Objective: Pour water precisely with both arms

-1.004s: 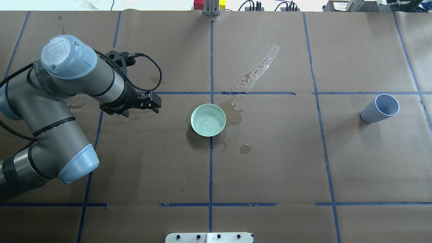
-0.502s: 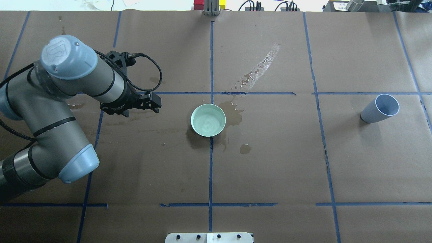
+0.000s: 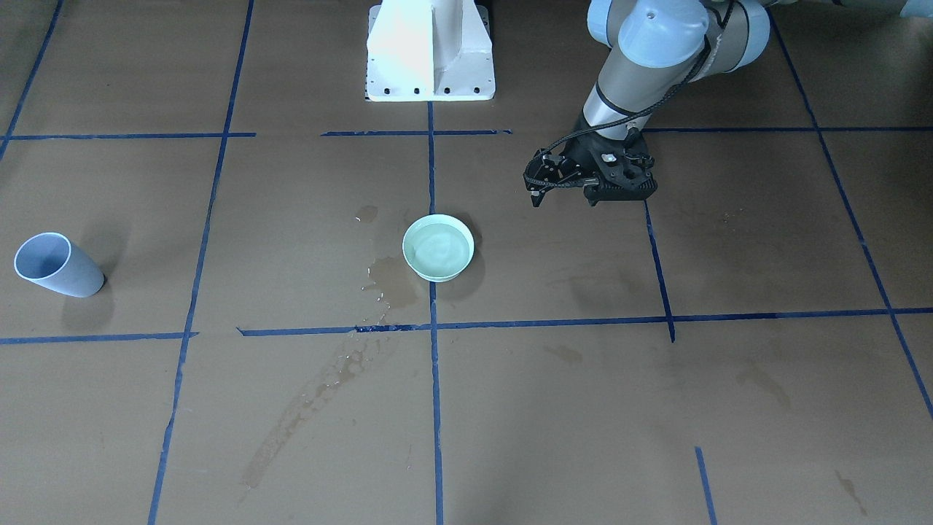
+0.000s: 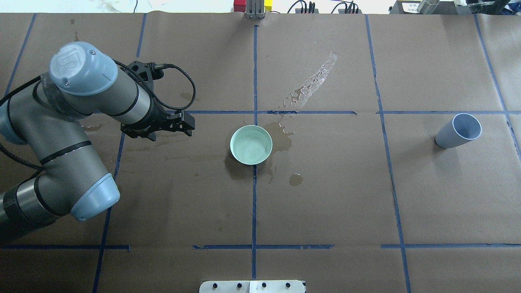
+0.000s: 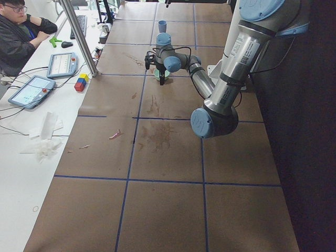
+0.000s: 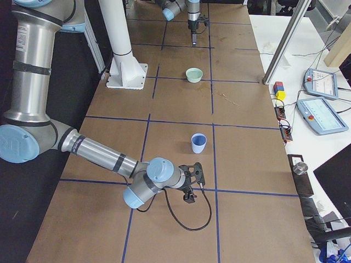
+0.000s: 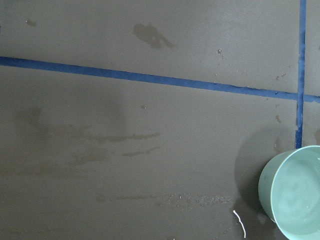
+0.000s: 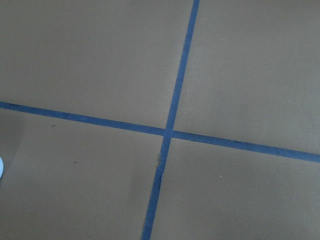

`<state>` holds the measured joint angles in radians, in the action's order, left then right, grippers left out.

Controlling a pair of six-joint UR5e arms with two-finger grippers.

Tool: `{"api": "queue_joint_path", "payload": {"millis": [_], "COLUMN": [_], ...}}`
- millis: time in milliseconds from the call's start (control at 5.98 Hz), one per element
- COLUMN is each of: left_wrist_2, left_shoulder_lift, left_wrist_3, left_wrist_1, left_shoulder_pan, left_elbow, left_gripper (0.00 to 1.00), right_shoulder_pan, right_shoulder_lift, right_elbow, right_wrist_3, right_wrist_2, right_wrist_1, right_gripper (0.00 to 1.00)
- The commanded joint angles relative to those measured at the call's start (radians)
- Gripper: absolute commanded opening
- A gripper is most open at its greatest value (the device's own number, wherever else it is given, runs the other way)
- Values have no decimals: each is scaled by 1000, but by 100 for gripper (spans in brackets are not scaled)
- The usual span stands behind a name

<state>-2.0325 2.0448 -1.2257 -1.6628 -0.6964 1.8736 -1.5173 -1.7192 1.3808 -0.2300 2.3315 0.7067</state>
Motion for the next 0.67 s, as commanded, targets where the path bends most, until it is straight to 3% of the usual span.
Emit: {"api": "queue_joint_path", "payload": {"millis": [0,167,335,502], "left_wrist_2": [0,0,0,-6], "left_shoulder_lift": [0,0,0,-3], "left_wrist_3": [0,2,5,12], "left_wrist_1": [0,0,0,2], "left_shoulder_pan": [0,0,0,-6], "left_elbow": [1,-1,-7,-4], "left_gripper": [100,100,100,100], "right_shoulder_pan": [-91,-134,-141,-141], "right_shoulder_lift": [82,164,173,140], "right_elbow": [146,152,156,164], "right_wrist_3": [311,402,411,394], "right_wrist_2": [-1,-3,-14,-14], "right_wrist_1": [588,819,911,899], "right_gripper": [100,100,100,100]}}
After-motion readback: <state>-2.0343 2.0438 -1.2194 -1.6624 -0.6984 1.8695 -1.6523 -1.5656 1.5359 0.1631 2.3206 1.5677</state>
